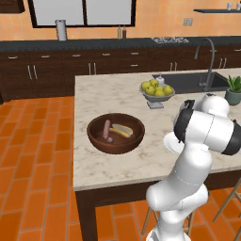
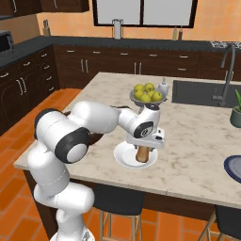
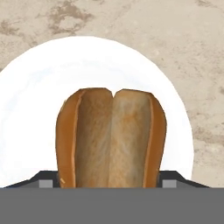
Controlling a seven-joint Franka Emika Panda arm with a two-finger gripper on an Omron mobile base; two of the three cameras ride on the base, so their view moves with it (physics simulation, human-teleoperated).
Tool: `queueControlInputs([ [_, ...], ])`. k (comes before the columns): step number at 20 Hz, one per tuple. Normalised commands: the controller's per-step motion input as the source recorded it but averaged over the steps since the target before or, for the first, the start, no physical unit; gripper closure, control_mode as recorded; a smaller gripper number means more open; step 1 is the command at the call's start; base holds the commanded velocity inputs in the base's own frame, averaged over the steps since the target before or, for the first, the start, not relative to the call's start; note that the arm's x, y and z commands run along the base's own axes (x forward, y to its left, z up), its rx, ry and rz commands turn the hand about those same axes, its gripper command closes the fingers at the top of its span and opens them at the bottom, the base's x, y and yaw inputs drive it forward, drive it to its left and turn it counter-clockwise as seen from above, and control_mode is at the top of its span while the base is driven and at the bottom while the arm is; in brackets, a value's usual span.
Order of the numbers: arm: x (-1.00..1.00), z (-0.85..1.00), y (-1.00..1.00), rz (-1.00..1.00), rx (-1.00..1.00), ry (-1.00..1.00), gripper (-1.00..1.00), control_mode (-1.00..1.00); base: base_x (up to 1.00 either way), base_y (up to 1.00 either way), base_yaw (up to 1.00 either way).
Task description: Place one bun and one sausage from the bowl on each plate.
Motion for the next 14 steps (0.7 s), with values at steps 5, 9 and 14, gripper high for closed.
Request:
queueControlInputs([
  [5, 0.0, 0.0, 0.0, 0.0, 0.0, 0.0, -1.0, -1.0, 0.0, 0.0, 0.0],
  [9, 0.0, 0.01, 0.0, 0.0, 0.0, 0.0, -1.0, -1.0, 0.0, 0.0, 0.0],
  [14, -0.2, 0.58, 0.37, 0.0, 0.0, 0.0, -1.0, -1.0, 0.0, 0.0, 0.0],
])
